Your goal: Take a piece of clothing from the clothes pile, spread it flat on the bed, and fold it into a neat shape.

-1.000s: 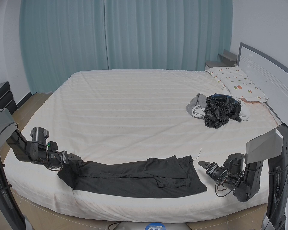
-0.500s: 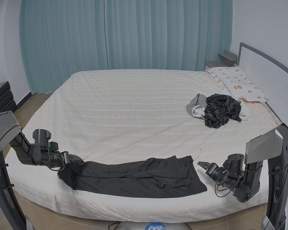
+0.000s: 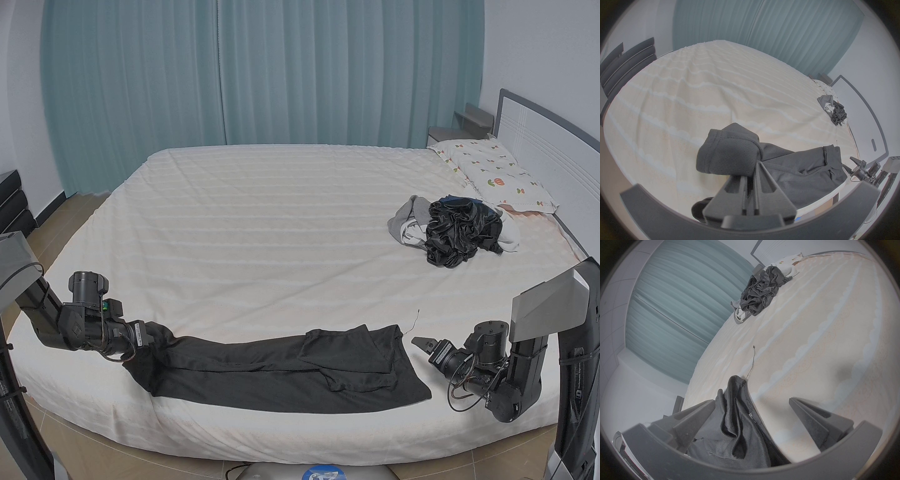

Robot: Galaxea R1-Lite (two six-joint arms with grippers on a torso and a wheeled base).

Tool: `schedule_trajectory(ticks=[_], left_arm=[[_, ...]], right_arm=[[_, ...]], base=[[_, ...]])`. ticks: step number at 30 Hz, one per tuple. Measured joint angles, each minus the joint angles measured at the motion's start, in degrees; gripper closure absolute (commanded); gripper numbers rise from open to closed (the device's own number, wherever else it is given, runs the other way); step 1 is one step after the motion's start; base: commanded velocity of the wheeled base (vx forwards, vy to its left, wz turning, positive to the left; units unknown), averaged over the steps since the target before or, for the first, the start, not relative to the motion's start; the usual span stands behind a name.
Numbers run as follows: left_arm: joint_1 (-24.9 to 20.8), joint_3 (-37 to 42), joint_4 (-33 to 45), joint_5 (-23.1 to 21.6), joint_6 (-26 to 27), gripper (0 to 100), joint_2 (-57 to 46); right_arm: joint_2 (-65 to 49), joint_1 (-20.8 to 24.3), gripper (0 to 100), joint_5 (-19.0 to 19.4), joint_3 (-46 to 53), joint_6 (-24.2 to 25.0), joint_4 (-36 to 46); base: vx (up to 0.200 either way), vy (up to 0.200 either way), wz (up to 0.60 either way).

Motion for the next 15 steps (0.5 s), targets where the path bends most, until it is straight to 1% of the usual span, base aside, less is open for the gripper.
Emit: schedule_trajectory(ticks=[12,15], left_arm=[[-0.09,-0.06,0.04,-0.29,-0.23,100,-1.43],[-0.09,-0.20,0.12,-0.40,-0.28,100,-1.43]], right_arm=[[-0.06,-0.02,0,-0.11,0.00,0.00,0.00],[-0.09,-0.02,0,-0.13,0.00,0.00,0.00]], base=[[0.000,0.000,0.00],[-0.200,0.000,0.00]])
